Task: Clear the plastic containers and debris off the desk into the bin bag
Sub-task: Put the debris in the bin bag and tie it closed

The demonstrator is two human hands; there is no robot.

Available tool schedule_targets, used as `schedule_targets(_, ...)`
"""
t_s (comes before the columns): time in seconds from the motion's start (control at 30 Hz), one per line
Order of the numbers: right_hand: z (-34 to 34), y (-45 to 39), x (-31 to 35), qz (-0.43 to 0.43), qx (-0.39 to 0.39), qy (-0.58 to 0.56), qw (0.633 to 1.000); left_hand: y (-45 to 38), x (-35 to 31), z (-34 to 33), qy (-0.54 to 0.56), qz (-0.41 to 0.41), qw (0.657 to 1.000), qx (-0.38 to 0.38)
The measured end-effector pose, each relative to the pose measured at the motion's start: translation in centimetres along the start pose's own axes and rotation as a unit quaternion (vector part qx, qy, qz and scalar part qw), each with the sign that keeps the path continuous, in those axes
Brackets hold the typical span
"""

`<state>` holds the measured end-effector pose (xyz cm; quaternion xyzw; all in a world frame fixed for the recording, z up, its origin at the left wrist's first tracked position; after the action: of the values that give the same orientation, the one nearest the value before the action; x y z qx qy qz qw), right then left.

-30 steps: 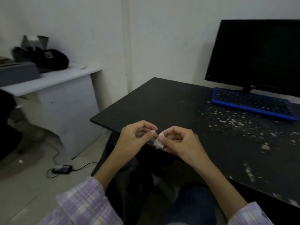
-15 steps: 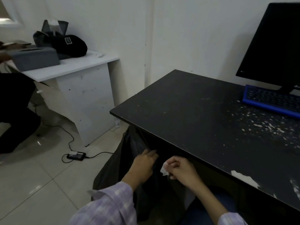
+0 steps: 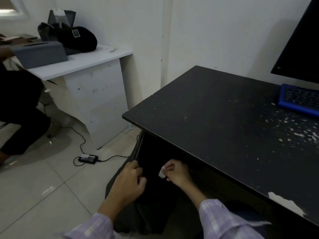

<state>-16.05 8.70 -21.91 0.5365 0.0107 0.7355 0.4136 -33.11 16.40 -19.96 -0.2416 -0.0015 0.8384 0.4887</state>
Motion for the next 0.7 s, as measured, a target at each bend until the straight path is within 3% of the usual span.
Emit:
schedule_targets(0.13, -2.2, -0.3, 0.9, 0.039, 0.036, 0.008, 0.999, 0.1, 0.3, 1.1, 0.007, -0.012, 0.997, -0.078)
schedule_targets(0.23, -2.7, -0.8, 0.3, 0.045, -0.005, 0.071, 0.996, 0.1, 0.4, 1.0, 0.032, -0.009, 0.996, -0.079)
schedule_targets(0.33, -2.2, -1.5, -1.5, -0.023, -0.066, 0.158, 0.985, 0.4, 0.3, 0.9, 0.082, 0.011, 0.99, -0.11)
schedule_targets(0.43, -1.8, -1.6, -3.3, -0.131, -0.067, 0.224, 0.963, 0.7, 0.3, 2.0, 0.118, 0.024, 0.98, -0.158)
schedule_targets(0.5, -2.0, -2.0, -5.2, -0.202, -0.035, 0.163, 0.965, 0.7, 0.4, 3.0, 0.14, 0.047, 0.97, -0.193)
schedule_targets(0.6, -2.7, -2.3, -7.8, -0.305, 0.068, -0.075, 0.947, 0.6, 0.3, 4.6, 0.201, 0.109, 0.946, -0.23)
schedule_targets(0.7, -3.3, -2.5, -9.1, -0.284, 0.128, -0.222, 0.924, 0.3, -0.1, 5.6, 0.289, 0.189, 0.913, -0.217)
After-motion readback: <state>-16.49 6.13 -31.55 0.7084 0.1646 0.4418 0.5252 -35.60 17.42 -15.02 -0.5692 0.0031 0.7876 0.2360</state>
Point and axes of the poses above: each hand's wrist, its own y-axis away from the middle knuckle, its own z-axis out of the back of the hand, x = y × z, the point moved 1 cm from there along -y, towards the middle knuckle, and after that the axes turned 9 degrees about -z, right-handed, at the moved point
